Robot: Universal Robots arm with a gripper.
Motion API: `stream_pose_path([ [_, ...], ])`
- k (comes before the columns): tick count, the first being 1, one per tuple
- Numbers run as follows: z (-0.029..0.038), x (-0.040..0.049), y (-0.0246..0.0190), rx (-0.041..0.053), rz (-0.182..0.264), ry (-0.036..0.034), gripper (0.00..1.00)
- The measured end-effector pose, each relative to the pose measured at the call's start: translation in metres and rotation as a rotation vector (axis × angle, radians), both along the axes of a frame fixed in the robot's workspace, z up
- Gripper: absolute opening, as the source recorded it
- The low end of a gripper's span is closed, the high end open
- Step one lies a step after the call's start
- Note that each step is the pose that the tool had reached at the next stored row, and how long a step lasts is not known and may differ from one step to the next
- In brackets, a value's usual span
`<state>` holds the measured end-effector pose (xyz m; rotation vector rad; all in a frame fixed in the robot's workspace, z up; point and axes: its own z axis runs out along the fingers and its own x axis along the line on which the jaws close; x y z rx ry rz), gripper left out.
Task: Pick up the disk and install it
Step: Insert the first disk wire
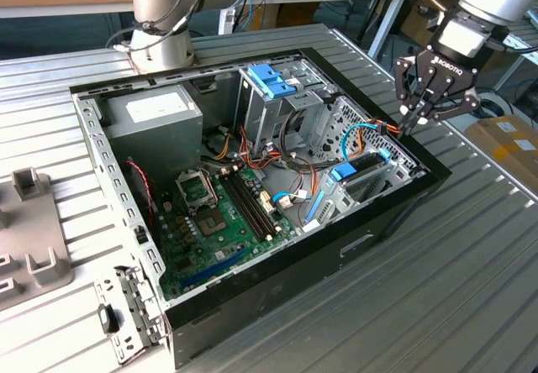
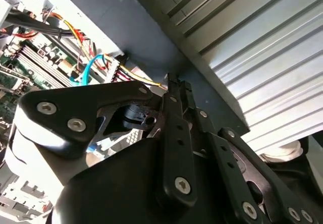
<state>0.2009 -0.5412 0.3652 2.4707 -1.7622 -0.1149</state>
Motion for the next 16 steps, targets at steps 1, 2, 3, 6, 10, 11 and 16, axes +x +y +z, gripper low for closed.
stream_pose_path([
  [1,0.0,-0.0029,-0.0001,0.0005,0.0,0.0,0.17],
  [2,0.0,-0.0063,-0.0001,0.0009,0.0,0.0,0.17],
  [3,0.0,-0.0097,-0.0001,0.0012,0.0,0.0,0.17],
  [6,-0.0006,-0.0172,-0.0004,0.0033,0.0,0.0001,0.17],
  [10,-0.0001,-0.0252,-0.0012,0.0024,-0.001,0.0,0.17],
  [11,-0.0001,-0.0269,-0.0015,0.0024,-0.004,-0.0001,0.17],
  [16,-0.0003,-0.0273,-0.0014,0.0024,-0.057,-0.0001,0.17],
])
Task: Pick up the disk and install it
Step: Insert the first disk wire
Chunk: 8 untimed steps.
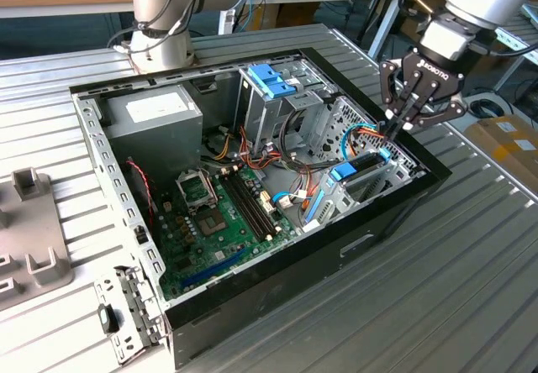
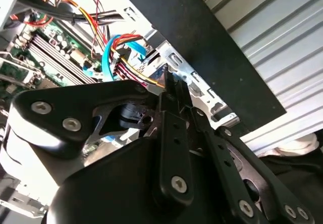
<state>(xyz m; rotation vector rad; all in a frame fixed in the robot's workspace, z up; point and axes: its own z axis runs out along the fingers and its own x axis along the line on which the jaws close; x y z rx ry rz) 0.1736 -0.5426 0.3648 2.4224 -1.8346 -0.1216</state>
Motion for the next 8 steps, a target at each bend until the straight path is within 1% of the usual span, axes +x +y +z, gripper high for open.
stream_pose_path([
  [2,-0.0003,0.0,0.0,0.0001,-0.039,0.0,0.17],
  [4,-0.0008,0.0,0.0,0.0,-0.099,0.0,0.17],
  [5,-0.0014,0.0,0.0,0.0002,-0.12,0.0,0.17],
  [8,-0.0023,0.0,-0.0005,0.0001,-0.14,0.0,0.17],
])
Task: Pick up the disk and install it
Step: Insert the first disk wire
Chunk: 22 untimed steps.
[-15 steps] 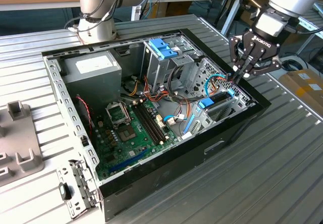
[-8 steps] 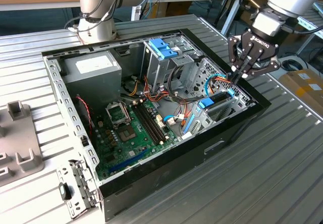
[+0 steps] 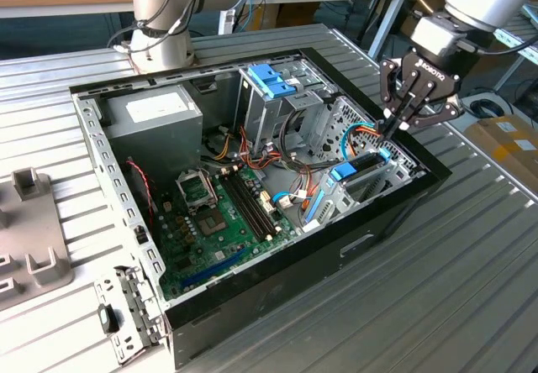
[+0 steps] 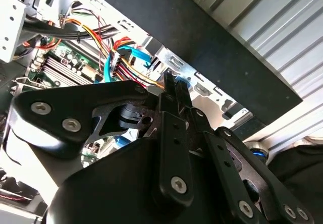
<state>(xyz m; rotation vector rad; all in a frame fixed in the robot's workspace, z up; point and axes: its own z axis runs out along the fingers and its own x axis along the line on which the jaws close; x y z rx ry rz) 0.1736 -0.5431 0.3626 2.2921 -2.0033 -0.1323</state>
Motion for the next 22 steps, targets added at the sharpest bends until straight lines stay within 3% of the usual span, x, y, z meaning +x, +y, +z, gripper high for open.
stream_pose_path([
  [16,-0.0035,-0.0042,-0.0026,0.0001,-0.048,0.0001,0.17],
  [22,-0.0035,-0.0115,-0.0026,0.0001,-0.066,0.0,0.17],
])
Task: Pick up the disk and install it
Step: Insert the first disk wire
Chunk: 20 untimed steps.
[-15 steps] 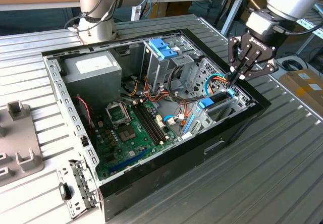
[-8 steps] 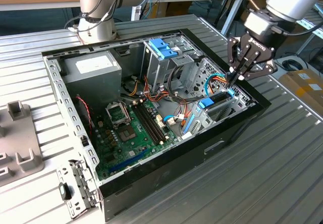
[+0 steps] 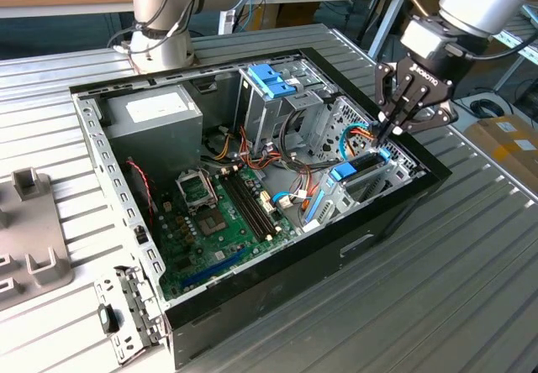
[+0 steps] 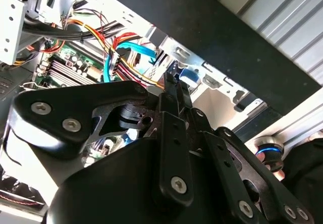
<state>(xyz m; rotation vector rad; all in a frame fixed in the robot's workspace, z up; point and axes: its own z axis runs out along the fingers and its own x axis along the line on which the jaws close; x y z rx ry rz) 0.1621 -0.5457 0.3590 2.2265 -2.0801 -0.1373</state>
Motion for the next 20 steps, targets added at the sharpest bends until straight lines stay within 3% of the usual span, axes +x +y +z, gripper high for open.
stream_pose_path([
  [8,-0.0009,-0.0023,0.0,-0.0001,-0.064,0.0,0.17],
  [12,-0.0009,-0.0023,0.0,-0.0001,-0.064,0.0,0.18],
  [15,-0.0009,-0.0023,0.0,-0.0002,-0.064,0.0,0.3],
  [20,-0.0009,-0.0023,0.0,-0.0002,-0.065,0.0,0.3],
])
